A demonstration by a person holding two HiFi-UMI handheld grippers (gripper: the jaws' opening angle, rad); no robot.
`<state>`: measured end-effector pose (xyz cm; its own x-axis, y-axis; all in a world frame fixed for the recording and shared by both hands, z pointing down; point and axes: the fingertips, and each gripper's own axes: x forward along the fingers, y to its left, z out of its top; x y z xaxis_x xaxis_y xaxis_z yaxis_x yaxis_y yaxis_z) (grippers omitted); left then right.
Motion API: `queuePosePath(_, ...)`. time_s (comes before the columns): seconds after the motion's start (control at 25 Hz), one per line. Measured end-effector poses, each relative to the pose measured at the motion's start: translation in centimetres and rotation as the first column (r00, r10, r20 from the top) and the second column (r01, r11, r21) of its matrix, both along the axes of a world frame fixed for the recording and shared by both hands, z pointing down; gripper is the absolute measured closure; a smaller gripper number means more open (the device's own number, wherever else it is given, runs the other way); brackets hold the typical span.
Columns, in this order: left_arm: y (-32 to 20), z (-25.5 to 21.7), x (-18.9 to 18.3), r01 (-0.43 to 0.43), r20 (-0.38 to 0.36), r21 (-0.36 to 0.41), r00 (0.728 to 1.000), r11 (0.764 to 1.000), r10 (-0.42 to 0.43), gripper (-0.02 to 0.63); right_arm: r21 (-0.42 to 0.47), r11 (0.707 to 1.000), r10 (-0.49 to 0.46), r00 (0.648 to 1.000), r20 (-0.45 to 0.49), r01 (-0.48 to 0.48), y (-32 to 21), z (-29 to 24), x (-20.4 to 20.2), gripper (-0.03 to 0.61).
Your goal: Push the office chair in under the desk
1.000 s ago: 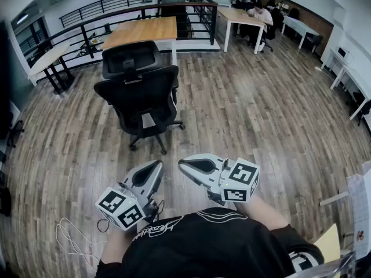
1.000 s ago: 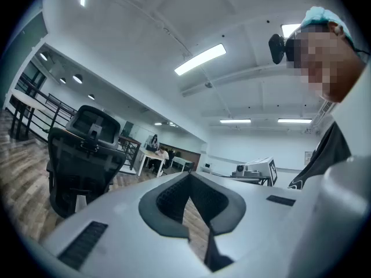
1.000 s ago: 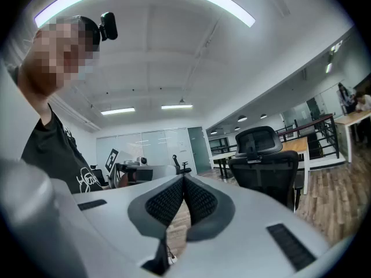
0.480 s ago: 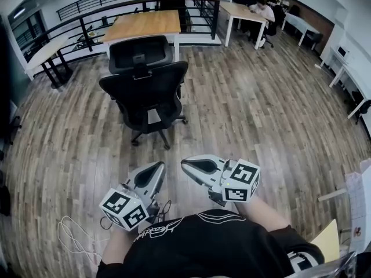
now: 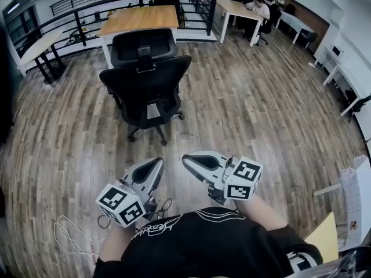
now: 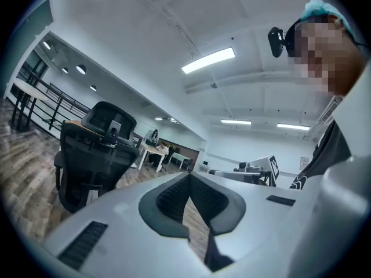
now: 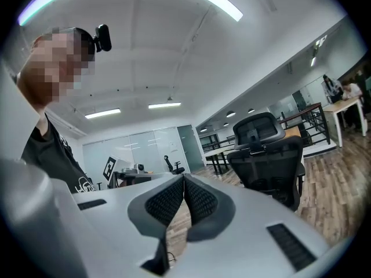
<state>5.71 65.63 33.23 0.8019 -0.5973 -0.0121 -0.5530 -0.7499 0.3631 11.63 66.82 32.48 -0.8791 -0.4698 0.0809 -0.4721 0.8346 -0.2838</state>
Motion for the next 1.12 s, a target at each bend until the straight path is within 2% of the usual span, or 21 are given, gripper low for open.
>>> queuePosePath(0.2, -0.9, 1.1, -0.7, 0.014, 0.054, 0.034, 0.998, 0.999, -0.015, 0.606, 0.023, 0.999, 0.045, 0.999, -0.025, -0.044, -1.0, 0.8, 0.3, 0.537)
queuePosePath(0.44, -4.9, 1.9, -0.5, 0.038, 0.091, 0.033, 0.995, 0.999, -0.041, 0.606, 0.022, 0.996, 0.085, 0.996, -0.005, -0.085, -6.0, 1.0, 1.9, 0.535)
queuePosePath(0.84, -18.2, 3.0, 0.0, 0.128, 0.161, 0.022, 0.978, 0.992, -0.13, 0.604, 0.056, 0.995, 0.09, 0.994, -0.055, -0.087, -19.7, 2.3, 5.4, 0.534)
queuePosePath(1.0, -23.4, 4.0, 0.0, 0.171, 0.22, 0.033, 0.96, 0.985, -0.174, 0.6, 0.064, 0.993, 0.1, 0.99, -0.097, -0.094, -25.0, 3.3, 6.7, 0.534)
queuePosePath(1.12, -26.8, 5.1, 0.1, 0.17, 0.273, 0.044, 0.946, 0.985, -0.175, 0.585, 0.086, 0.989, 0.128, 0.983, -0.133, -0.118, -28.7, 3.8, 7.8, 0.532)
